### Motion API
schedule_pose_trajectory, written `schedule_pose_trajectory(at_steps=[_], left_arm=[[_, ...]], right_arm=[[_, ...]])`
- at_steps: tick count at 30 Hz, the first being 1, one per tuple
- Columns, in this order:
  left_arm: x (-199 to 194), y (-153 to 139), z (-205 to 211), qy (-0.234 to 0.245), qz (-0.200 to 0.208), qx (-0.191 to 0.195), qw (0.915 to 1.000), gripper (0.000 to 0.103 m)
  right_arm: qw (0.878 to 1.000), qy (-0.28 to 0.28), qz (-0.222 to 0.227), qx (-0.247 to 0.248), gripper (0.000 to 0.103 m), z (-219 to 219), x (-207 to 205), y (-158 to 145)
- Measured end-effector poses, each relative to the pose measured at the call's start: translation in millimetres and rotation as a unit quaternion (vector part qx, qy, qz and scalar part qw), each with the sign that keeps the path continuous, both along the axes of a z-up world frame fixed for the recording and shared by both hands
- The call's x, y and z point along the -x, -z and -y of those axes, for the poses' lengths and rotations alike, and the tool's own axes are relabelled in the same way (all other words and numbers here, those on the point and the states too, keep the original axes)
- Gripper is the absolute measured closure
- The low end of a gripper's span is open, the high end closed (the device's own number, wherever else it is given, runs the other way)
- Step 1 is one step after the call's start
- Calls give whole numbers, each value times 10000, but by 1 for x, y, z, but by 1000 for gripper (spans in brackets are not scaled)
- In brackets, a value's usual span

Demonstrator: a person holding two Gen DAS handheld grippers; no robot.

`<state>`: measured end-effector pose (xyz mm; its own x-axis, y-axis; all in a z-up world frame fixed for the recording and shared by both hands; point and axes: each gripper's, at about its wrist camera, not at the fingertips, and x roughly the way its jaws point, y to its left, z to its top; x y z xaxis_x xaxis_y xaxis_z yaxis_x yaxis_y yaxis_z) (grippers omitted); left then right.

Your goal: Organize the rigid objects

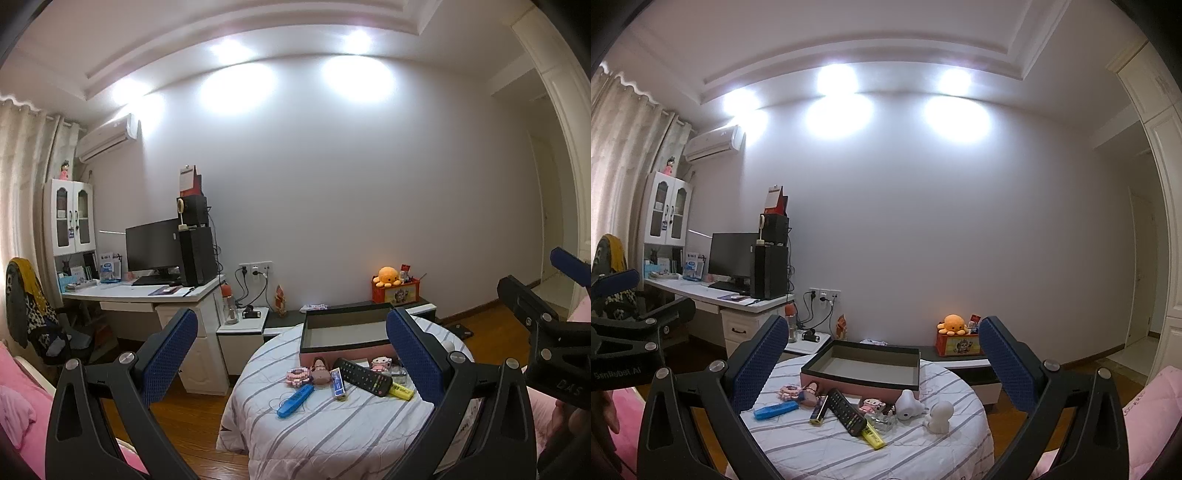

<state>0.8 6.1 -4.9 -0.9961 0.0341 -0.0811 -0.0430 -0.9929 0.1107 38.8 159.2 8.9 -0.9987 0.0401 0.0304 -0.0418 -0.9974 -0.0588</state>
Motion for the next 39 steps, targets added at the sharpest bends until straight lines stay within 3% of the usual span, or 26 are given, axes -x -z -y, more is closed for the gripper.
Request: schedule_pose_trajectory(at_steps=[39], left_arm=[[0, 3, -3, 30, 52, 95, 9999, 0]], right_arm=[[9999, 121, 17, -35, 0, 0, -1, 0]])
